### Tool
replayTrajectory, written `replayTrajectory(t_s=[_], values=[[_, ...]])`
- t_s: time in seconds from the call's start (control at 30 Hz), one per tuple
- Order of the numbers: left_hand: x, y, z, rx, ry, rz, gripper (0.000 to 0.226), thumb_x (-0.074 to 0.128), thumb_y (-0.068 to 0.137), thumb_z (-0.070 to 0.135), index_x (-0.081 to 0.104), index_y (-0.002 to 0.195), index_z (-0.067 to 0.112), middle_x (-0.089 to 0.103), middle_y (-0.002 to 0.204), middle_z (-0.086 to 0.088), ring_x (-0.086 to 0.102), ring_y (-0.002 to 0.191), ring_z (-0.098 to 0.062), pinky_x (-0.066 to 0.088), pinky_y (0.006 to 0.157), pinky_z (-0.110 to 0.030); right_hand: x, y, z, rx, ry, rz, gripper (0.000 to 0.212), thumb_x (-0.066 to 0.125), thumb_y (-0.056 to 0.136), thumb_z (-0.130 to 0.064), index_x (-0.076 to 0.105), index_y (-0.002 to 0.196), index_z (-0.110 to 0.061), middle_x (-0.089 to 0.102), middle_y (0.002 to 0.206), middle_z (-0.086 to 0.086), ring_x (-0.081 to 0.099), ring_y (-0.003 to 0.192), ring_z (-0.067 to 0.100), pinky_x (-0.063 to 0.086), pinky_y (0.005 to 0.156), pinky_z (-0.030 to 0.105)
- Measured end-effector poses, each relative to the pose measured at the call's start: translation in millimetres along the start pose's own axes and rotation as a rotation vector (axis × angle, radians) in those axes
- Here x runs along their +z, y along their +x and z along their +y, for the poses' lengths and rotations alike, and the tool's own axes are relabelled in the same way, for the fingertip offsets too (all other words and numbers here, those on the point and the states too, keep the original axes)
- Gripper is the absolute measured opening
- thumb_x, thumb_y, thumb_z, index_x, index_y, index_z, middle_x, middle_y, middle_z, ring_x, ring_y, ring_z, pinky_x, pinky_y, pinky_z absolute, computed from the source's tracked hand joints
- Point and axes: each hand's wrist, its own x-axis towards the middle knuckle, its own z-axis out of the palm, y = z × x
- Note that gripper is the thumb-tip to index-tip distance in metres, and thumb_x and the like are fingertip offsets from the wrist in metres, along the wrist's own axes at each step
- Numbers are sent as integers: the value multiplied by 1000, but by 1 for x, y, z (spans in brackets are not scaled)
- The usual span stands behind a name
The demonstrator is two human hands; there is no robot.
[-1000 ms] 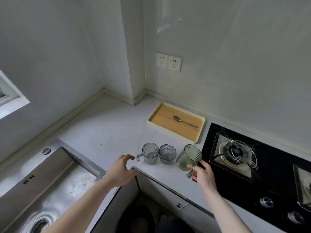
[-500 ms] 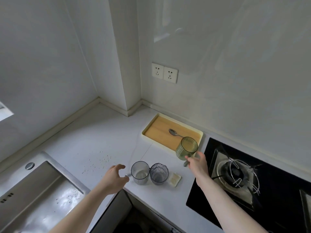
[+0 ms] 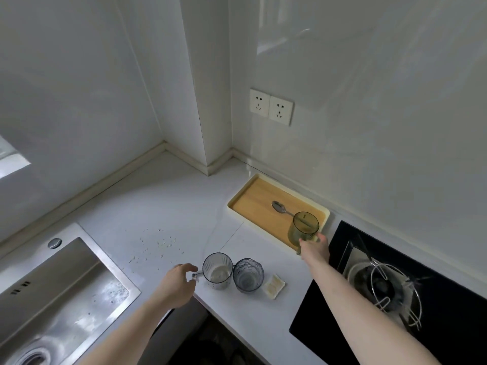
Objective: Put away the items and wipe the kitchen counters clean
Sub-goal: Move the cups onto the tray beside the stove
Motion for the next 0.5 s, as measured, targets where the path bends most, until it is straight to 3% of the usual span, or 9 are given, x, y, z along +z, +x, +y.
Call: replayTrajectory(t_s=[0.13,0.37,0.5], values=[[2,3,1,-7,0,19,35,54,99,23,62,133,26,57,140,2,56,125,-20,46,101,-31,3,4,-1,17,-9,2,63,63,98,-8,33,153,-17,61,137,10,55,130,33,44,107,44],[8,9,5,11,2,28,29,55,100,29,65,128,29,61,130,4,63,107,-18,47,87,-30,0,3,5,-29,-63,-35,67,65,96,-10,33,154,-18,65,134,7,57,128,31,44,108,44],[9,13,7,16,17,38,19,54,101,28,67,115,29,63,123,3,59,101,-16,46,84,-29,-7,-1,11,-97,-60,-20,67,73,90,-12,39,148,-17,61,137,6,60,122,29,47,100,42]])
